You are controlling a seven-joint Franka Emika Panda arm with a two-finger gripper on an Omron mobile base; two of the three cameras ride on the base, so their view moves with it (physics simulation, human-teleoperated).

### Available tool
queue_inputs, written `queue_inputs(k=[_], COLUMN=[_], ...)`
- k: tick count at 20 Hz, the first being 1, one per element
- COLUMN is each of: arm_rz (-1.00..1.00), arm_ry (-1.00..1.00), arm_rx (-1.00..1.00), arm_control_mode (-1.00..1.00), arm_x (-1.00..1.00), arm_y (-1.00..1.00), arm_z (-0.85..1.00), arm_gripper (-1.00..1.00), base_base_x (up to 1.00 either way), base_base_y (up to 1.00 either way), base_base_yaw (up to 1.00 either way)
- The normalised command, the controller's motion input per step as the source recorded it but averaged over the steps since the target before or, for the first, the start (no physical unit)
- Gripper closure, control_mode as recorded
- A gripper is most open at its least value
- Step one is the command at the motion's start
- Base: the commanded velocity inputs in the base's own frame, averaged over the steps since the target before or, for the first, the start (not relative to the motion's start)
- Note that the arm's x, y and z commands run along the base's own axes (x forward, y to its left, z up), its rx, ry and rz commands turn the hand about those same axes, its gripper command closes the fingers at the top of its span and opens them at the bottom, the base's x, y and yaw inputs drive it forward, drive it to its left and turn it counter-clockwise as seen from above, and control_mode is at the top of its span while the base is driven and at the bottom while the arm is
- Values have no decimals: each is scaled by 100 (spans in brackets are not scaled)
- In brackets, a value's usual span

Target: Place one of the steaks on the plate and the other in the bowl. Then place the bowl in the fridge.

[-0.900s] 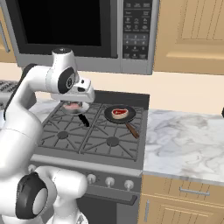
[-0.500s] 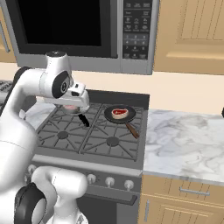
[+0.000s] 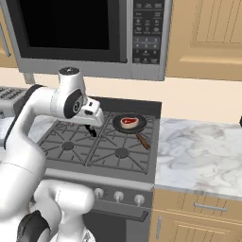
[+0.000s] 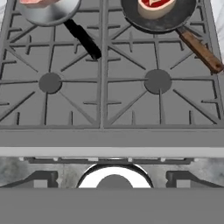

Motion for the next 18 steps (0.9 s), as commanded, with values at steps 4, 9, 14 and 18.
queue_inputs(k=[4,9,14,18], arm_rz=[-14,-1,0,0], arm_ry=[1,10,3,0], arm_rx=[0,0,0,0], arm_control_mode=[-100,-100,-100,-100], arm_x=[41,77,77,57], arm_y=[-57,-36,-28,-23], arm_z=[-30,-9,-10,-17], arm_gripper=[-100,-100,-100,-100], base_base_x=[0,0,0,0], base_base_y=[0,0,0,0], base_base_yaw=[0,0,0,0])
